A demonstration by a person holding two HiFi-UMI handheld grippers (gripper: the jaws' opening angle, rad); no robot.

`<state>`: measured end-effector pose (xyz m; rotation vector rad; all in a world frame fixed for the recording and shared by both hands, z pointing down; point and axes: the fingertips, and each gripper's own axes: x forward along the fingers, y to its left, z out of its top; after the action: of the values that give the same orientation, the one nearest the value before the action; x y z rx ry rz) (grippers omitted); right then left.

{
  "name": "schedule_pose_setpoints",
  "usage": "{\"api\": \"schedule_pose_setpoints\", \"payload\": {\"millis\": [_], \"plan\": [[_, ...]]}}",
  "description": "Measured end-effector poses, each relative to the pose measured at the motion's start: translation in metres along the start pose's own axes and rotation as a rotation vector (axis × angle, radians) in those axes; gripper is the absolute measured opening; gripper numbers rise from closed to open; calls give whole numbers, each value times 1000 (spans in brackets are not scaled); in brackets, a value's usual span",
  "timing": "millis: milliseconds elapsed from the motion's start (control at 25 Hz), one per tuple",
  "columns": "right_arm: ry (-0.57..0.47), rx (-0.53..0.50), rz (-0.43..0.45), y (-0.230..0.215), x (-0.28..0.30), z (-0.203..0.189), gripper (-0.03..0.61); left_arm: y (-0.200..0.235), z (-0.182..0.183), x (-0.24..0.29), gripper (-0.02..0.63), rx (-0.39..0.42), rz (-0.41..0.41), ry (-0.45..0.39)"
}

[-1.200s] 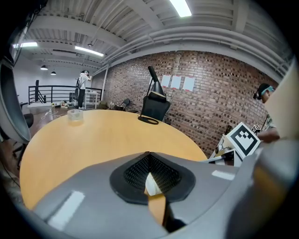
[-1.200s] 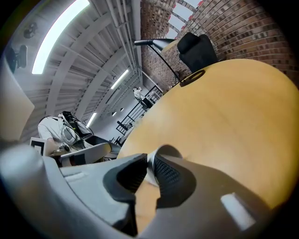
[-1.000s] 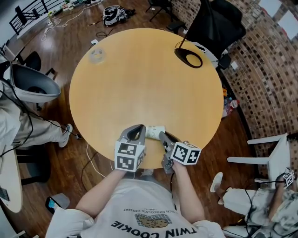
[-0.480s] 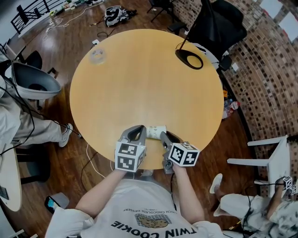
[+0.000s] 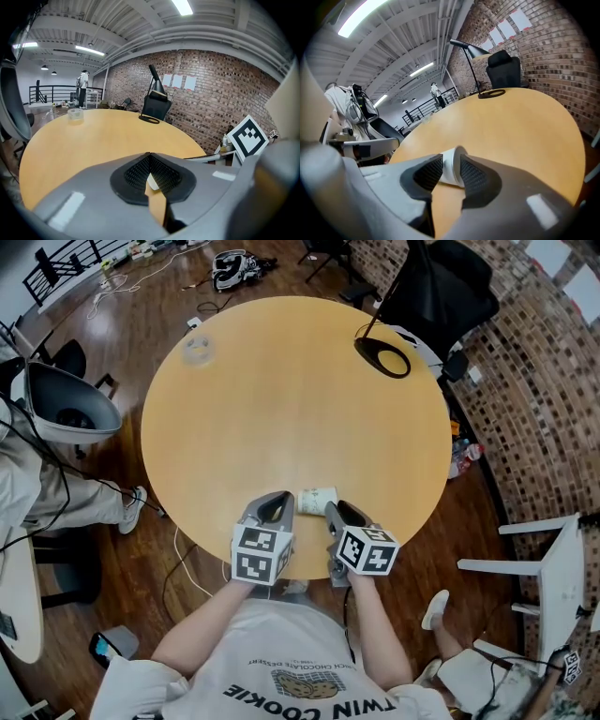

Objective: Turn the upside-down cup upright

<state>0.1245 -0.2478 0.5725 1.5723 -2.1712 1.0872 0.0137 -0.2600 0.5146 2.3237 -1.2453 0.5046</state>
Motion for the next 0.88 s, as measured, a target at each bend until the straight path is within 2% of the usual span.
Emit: {"api": "schedule_pose_setpoints", "payload": {"millis": [160,320,400,560,640,720,880], "plan": [[38,-139,-61,-3,1,0,101,-2,1,0,3,-4,0,-1],[51,-267,-65,3,3,5,101,2,2,1,3,-1,10,-9],[56,-460,-51,15,5,13,101,5,1,0,3,-11,12,-12],[197,-1086,52,43,17,8,101,12,2,-4,3,-34,29,-21],[267,-1323,85,47,28,2,101,17,1,-6,3,-43,39,-25],[317,-1460,116,50,38,-3,113,22,-1,-9,3,-48,44,-26],[432,-1620,235,60,47,-6,156,32,-3,-11,3,-69,65,-30]]}}
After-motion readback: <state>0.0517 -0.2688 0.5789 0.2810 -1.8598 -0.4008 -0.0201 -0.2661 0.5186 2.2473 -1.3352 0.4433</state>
